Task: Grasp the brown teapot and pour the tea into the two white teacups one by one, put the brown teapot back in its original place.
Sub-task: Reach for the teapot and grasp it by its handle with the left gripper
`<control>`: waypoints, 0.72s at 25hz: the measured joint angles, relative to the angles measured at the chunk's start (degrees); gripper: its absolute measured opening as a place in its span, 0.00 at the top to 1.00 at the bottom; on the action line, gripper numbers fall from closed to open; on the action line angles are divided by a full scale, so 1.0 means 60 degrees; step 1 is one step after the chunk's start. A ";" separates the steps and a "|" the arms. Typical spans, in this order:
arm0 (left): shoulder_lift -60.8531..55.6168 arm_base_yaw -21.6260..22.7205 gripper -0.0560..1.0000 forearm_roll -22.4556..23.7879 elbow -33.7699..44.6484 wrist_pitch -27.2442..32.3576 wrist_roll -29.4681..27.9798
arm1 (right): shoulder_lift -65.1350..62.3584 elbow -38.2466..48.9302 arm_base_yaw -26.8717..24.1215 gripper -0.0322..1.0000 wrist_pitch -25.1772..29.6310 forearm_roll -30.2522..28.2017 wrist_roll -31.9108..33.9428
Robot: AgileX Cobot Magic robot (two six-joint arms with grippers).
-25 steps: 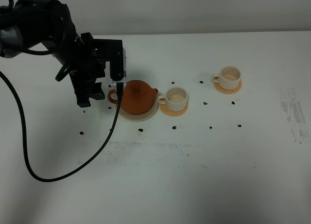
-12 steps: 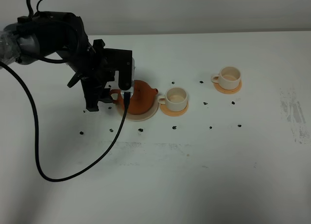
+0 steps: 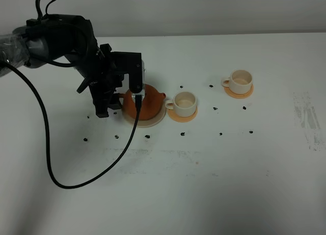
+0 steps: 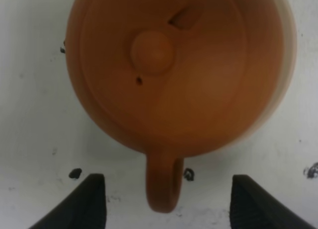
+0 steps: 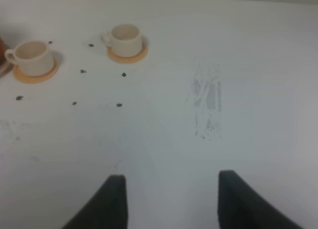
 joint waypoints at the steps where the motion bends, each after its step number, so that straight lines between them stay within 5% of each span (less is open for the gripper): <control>1: 0.0040 0.0000 0.42 0.0000 -0.0100 0.0081 -0.0011 | 0.0000 0.0000 0.0000 0.55 0.0000 0.0000 0.0000; 18: 0.0390 0.0000 0.50 0.0000 -0.0408 0.0488 -0.0050 | 0.0000 0.0000 0.0000 0.55 0.0000 0.0000 0.0000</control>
